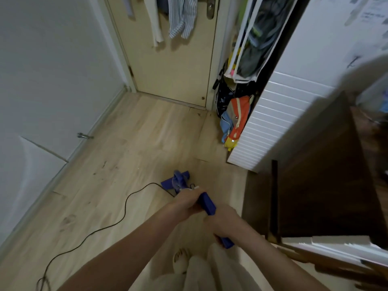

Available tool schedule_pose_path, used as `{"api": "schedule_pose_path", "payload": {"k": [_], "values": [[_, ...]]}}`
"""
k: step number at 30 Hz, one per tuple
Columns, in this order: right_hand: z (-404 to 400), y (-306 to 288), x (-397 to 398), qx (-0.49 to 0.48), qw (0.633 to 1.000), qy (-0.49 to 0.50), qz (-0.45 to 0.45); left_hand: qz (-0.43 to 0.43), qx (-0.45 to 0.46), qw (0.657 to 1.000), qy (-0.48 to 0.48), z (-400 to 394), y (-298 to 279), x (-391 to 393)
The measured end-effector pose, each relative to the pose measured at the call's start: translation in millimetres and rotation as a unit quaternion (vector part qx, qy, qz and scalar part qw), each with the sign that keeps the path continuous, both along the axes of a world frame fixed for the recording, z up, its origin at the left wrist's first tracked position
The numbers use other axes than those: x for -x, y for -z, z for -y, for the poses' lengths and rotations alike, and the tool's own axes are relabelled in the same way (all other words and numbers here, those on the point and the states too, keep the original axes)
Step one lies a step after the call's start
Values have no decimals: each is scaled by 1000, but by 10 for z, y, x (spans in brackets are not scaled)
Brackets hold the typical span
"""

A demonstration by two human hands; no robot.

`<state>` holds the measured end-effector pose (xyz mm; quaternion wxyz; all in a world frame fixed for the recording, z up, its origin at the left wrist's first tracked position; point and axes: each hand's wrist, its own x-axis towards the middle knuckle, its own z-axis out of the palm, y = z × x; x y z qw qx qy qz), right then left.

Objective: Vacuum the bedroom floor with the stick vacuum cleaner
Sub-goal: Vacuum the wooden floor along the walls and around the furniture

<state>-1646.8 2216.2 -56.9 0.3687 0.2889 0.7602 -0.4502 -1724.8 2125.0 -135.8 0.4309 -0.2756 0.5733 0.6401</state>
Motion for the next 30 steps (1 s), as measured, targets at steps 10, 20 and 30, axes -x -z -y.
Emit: {"api": "schedule_pose_path", "payload": {"k": [10,20,30], "values": [[-55,170,-295,-33,999,-14,-39,-10,-29,999,-13,-15,-42,-317],[-741,227,-1120,-20,996,-70,-53,-40,-16,999,-3,-599,39,-1143],[-668,442,-1409,-20,998,-9,-61,-53,6,998,23,-638,139,-1403]]}}
